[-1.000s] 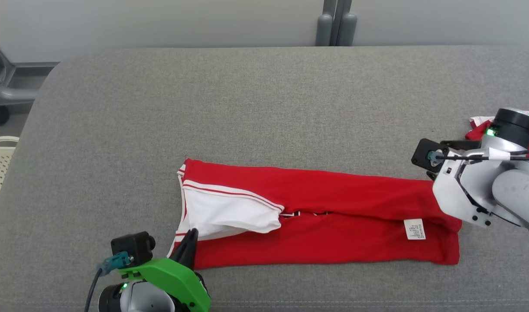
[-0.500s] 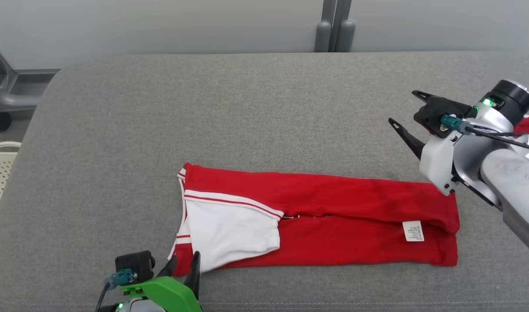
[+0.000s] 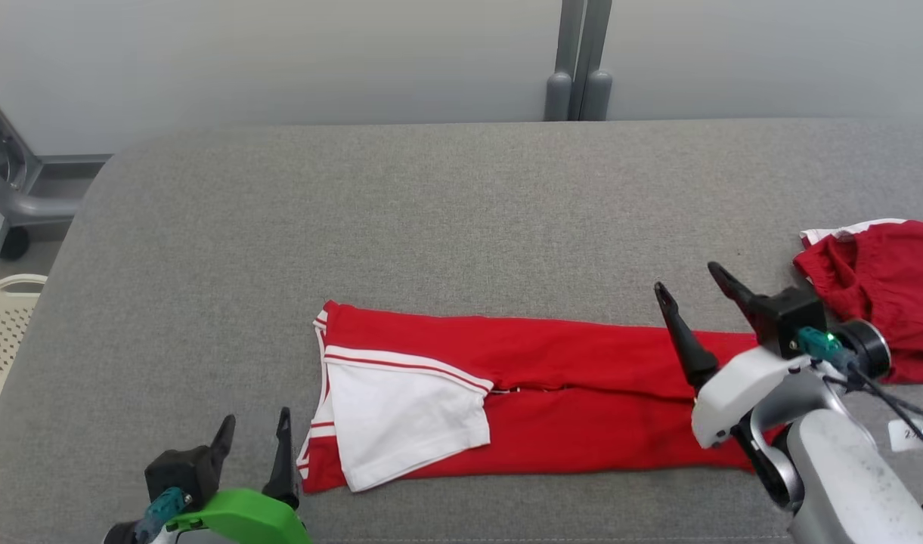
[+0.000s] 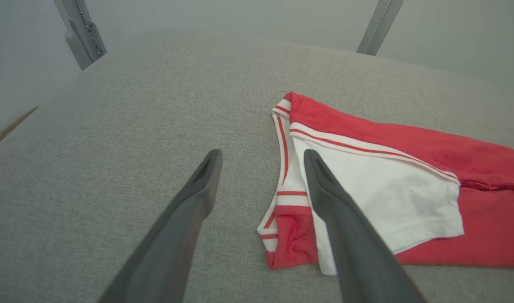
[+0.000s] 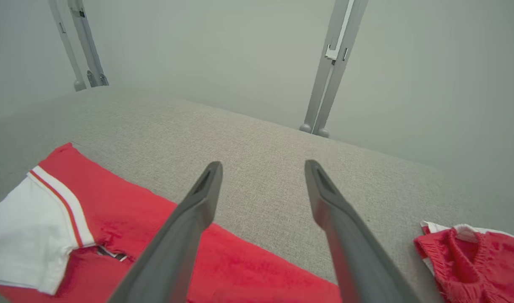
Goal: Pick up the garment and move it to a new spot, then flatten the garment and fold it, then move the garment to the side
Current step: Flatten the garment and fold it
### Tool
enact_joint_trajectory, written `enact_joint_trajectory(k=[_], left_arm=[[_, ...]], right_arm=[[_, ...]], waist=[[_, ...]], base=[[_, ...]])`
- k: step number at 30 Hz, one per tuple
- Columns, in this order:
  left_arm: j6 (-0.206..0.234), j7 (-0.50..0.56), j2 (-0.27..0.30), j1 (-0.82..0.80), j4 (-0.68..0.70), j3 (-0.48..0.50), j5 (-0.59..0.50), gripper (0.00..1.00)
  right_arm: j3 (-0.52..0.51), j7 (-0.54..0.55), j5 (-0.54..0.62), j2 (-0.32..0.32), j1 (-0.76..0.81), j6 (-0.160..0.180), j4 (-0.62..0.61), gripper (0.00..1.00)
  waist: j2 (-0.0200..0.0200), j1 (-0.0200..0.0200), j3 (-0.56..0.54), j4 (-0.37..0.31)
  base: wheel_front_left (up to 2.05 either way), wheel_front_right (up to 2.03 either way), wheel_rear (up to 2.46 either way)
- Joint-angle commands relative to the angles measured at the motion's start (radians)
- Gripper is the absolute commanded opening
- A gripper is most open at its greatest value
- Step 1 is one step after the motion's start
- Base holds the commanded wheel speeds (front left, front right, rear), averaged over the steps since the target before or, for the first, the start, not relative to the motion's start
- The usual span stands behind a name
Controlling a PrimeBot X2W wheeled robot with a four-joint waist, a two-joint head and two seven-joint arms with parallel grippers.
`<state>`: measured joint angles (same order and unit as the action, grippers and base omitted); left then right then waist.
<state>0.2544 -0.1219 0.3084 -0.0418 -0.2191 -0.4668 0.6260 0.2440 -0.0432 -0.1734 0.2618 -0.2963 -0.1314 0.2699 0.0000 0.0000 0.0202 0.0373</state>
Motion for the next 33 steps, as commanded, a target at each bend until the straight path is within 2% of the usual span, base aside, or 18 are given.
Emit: enact_joint_trajectory(k=[1,7,13,21,27,33], left_arm=[[0.004,-0.021,0.008,0.013,0.004,0.006,-0.01,1.0],[0.019,-0.128,0.008,0.039,0.065,0.057,-0.048,1.0],[0.001,-0.144,-0.016,0.073,0.106,0.1,-0.063,1.0],[-0.084,-0.144,-0.036,0.109,0.137,0.141,-0.095,1.0],[-0.14,-0.143,-0.027,0.123,0.114,0.15,-0.108,1.0],[-0.158,-0.143,-0.033,0.13,0.097,0.153,-0.113,1.0]], right_arm=[[-0.018,-0.01,-0.003,-0.022,0.03,0.002,-0.01,1.0],[-0.134,-0.039,0.019,-0.139,0.149,0.002,-0.049,1.0],[-0.195,-0.067,0.011,-0.194,0.222,0.001,-0.074,1.0],[-0.224,-0.105,-0.044,-0.211,0.294,0.001,-0.076,1.0],[-0.223,-0.126,-0.081,-0.21,0.319,0.001,-0.054,1.0],[-0.22,-0.12,-0.088,-0.21,0.327,0.001,-0.038,1.0]], waist=[[0.0,0.0,-0.021,-0.006],[0.0,0.0,-0.055,-0.01],[0.0,0.0,-0.079,-0.022],[0.0,0.0,-0.096,-0.035],[0.0,0.0,-0.103,-0.043],[0.0,0.0,-0.104,-0.046]], base=[[0.0,0.0,0.0],[0.0,0.0,0.0],[0.0,0.0,0.0],[0.0,0.0,0.0],[0.0,0.0,0.0],[0.0,0.0,0.0]])
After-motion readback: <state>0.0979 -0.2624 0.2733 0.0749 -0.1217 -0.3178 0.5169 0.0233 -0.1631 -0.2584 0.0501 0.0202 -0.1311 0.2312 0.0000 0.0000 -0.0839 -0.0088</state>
